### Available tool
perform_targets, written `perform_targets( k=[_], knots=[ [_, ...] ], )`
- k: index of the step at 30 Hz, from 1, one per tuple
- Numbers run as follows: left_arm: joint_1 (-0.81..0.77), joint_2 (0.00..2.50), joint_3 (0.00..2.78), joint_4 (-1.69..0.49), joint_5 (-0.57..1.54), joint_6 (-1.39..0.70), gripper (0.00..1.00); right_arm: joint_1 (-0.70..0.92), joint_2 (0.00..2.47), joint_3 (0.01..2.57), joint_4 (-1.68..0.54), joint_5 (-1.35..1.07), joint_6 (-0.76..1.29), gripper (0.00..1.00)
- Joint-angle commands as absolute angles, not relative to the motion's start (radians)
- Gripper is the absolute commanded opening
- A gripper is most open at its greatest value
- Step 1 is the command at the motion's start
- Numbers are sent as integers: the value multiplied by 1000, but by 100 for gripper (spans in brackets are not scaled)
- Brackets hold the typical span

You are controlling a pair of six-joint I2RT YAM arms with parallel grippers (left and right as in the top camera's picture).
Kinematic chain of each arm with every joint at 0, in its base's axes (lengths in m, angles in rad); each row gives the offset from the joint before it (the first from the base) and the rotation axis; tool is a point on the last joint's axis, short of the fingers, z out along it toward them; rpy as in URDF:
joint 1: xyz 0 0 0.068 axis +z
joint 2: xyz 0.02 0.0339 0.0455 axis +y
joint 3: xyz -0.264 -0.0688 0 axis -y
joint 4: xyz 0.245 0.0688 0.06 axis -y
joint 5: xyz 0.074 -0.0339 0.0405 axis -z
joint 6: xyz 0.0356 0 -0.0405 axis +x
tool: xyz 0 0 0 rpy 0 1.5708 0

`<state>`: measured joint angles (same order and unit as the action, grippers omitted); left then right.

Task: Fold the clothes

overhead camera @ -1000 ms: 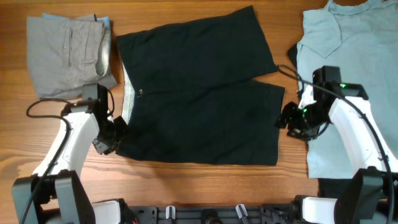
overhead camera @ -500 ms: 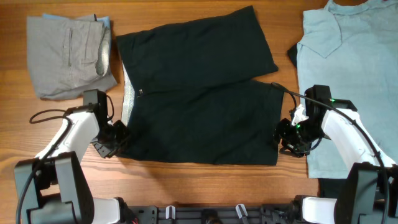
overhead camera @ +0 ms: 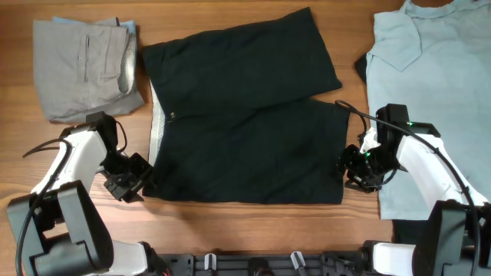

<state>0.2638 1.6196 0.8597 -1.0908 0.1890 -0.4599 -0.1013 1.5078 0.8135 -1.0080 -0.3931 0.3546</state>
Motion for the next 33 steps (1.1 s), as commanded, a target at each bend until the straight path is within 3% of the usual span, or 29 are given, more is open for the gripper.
perform_targets(
  k=[1, 10, 16, 21, 31, 33],
  knots=[
    [268, 1621, 868, -1073, 201, -450, 50, -102, 1497, 812, -1006, -413, 366, 52],
    [268, 1621, 746, -962, 206, -562, 50, -102, 1497, 812, -1001, -412, 367, 52],
    [268, 1622, 704, -868, 212, -592, 42, -102, 1497, 812, -998, -412, 366, 52],
    [268, 1621, 705, -832, 213, -591, 4, -102, 1497, 812, -979, -397, 377, 52],
    [268, 1621, 707, -844, 213, -587, 4, -129, 1498, 802, -1008, -359, 430, 61],
    [268, 1621, 707, -844, 213, -584, 4, -129, 1498, 779, -1023, -360, 464, 57]
  ],
)
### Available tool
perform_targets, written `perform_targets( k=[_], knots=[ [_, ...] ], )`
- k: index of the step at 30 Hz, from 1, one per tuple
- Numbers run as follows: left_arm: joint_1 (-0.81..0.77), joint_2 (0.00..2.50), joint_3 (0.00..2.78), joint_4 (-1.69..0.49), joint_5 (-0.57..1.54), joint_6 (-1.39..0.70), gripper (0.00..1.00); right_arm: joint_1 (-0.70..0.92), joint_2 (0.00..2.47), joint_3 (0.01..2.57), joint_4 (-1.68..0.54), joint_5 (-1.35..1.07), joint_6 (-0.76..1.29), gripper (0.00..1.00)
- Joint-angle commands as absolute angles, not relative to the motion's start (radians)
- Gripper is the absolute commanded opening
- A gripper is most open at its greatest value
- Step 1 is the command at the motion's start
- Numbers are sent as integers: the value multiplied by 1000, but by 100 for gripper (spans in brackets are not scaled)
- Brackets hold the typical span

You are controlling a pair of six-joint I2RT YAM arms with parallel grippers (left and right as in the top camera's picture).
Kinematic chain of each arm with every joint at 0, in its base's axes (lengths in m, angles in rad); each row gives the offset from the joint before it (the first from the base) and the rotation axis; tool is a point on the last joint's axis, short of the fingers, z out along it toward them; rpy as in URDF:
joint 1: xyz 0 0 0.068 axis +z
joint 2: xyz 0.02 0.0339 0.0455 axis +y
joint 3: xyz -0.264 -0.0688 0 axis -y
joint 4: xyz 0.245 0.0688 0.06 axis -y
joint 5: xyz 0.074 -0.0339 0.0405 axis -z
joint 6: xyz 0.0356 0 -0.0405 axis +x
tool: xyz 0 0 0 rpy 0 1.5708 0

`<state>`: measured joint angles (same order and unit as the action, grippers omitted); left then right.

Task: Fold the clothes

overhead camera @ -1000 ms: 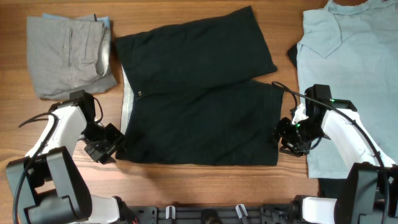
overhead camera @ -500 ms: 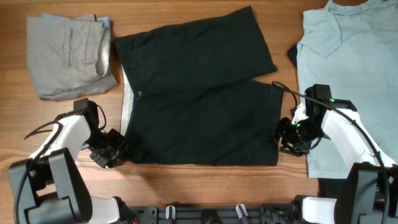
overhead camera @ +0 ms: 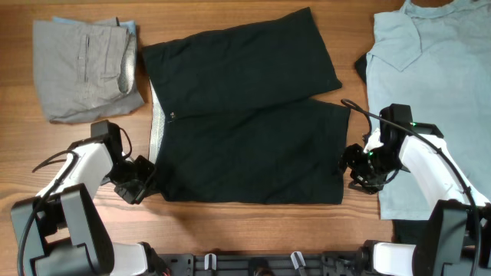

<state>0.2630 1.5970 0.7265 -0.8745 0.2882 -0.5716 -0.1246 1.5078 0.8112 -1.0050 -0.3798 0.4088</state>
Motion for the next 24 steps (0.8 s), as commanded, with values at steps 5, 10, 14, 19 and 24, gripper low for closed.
perform_targets(
  k=[5, 10, 14, 19, 24],
  knots=[
    [268, 1621, 707, -840, 213, -583, 4, -128, 1498, 700, -1018, -398, 501, 40],
    [268, 1621, 707, -832, 213, -581, 4, -128, 1498, 594, -963, -450, 530, 47],
    [268, 1621, 707, -832, 213, -581, 4, -128, 1498, 545, -912, -455, 534, 51],
    [268, 1621, 707, -830, 213, -580, 4, -128, 1498, 542, -833, -469, 534, 40],
    [268, 1621, 707, -830, 213, -576, 4, -129, 1498, 542, -812, -438, 535, 15]
  ],
)
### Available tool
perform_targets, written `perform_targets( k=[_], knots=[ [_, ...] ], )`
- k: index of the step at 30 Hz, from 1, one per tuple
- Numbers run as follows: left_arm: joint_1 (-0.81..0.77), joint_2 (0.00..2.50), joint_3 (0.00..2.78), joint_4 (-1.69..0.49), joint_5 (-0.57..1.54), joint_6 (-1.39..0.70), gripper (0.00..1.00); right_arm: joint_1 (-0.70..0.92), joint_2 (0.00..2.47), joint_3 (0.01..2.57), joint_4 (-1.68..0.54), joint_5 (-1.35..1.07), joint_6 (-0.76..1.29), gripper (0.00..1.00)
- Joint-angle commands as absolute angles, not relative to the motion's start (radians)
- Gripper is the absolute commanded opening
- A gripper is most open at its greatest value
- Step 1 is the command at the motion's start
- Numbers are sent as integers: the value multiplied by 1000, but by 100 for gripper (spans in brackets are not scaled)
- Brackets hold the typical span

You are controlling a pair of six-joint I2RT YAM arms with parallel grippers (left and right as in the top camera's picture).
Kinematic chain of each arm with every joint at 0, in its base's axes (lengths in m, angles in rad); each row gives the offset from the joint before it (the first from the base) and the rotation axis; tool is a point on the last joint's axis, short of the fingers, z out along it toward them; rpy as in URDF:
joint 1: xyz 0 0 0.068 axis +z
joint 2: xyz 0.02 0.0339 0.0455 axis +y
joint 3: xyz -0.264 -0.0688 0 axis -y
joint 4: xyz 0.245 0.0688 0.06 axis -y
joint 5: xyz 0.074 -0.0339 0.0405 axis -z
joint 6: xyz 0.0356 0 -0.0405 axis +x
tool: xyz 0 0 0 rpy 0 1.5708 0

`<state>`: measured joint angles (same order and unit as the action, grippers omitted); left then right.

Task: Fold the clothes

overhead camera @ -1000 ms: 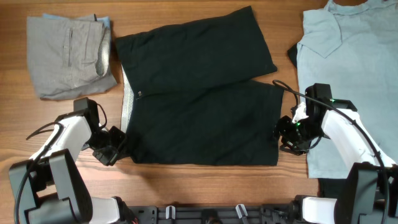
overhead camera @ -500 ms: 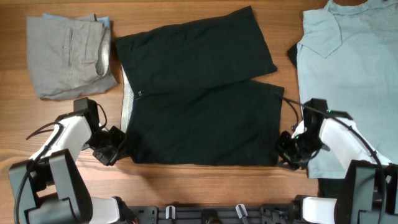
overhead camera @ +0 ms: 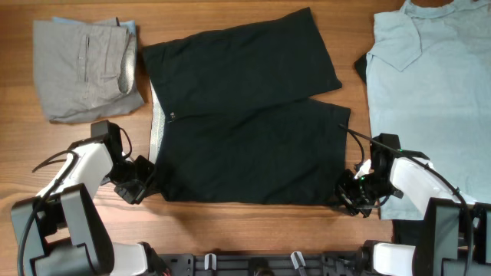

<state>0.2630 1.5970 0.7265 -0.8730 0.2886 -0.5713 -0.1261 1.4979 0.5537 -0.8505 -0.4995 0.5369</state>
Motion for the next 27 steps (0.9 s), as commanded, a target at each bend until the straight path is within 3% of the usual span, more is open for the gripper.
perform_targets(
  k=[1, 3, 15, 27],
  knots=[
    [268, 1621, 708, -829, 213, -570, 4, -129, 1498, 542, -803, -414, 540, 11],
    [268, 1621, 720, -842, 213, -542, 4, -129, 1497, 544, -788, -379, 551, 4],
    [268, 1557, 840, -994, 210, -474, 4, -128, 1349, 678, -839, -393, 468, 4],
    [268, 1208, 938, -1090, 209, -471, 4, -128, 1004, 1060, -1059, -345, 475, 4]
  ],
)
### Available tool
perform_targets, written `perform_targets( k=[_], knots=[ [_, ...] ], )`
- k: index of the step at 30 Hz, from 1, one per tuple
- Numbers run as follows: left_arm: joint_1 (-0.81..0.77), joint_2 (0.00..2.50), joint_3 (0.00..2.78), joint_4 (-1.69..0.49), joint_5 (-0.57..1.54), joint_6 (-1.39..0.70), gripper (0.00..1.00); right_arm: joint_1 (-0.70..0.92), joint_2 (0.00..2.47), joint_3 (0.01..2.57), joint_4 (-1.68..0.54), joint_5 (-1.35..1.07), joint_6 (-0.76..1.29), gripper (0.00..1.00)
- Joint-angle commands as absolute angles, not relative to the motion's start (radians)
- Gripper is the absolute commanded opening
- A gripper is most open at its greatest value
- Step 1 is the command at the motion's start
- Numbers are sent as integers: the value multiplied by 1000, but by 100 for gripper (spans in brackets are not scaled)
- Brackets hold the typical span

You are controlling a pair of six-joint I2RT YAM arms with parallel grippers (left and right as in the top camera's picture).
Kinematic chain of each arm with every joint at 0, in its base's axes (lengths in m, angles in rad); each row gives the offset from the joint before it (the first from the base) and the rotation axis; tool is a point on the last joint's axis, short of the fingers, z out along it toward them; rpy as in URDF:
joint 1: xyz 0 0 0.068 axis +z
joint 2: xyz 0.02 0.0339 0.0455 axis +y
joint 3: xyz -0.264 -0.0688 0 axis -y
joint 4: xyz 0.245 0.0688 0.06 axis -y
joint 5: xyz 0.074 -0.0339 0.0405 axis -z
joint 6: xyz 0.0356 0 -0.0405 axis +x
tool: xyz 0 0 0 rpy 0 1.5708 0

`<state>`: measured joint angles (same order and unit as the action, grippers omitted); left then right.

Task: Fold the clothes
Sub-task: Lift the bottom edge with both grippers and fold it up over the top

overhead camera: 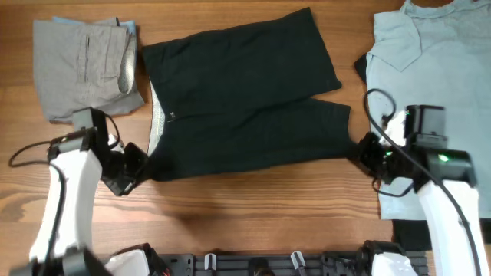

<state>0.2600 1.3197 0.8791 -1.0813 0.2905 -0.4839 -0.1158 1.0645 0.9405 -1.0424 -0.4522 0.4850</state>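
Black shorts [238, 100] lie spread across the middle of the table, waistband to the left and legs to the right. My left gripper [138, 170] is shut on the near left corner at the waistband. At the near right corner, on the lower leg's hem, my right gripper [359, 149] is shut as well. The shorts' near edge is lifted off the wood and runs taut between the two grippers. The fingertips themselves are hidden by cloth and the gripper bodies.
A folded grey garment [86, 67] lies at the far left. A light blue shirt [433, 61] is spread along the right side, under my right arm, with dark cloth [359, 67] showing at its left edge. Bare wooden table [253, 222] lies in front of the shorts.
Both grippers have risen and moved away from the table's front edge, carrying the shorts' near corners. The near edge of the shorts now sits farther back, exposing more wood in front.
First my left gripper sat just beside the near left corner and my right beside the lower leg's hem. The left then closed in on its corner. The right went down to the near right corner. Now both hold their corners and the near edge is raised.
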Motion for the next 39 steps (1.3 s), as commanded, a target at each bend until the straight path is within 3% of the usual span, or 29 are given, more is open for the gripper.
perform_targets(
  k=[1, 10, 17, 27, 39],
  knots=[
    [268, 1172, 952, -1098, 209, -471, 4, -129, 997, 1081, -1066, -344, 476, 4],
    [268, 936, 1145, -1247, 155, -476, 4, -129, 991, 1360, -1132, -332, 500, 4],
    [268, 896, 1250, -1316, 103, -476, 4, -129, 1032, 1496, -1124, -308, 532, 4],
    [266, 992, 1250, -1325, 84, -472, 4, -128, 1261, 1496, -1128, -292, 522, 4],
    [266, 1212, 1250, -1096, 85, -451, 4, -124, 1491, 1479, -1063, -289, 498, 4]
  ],
)
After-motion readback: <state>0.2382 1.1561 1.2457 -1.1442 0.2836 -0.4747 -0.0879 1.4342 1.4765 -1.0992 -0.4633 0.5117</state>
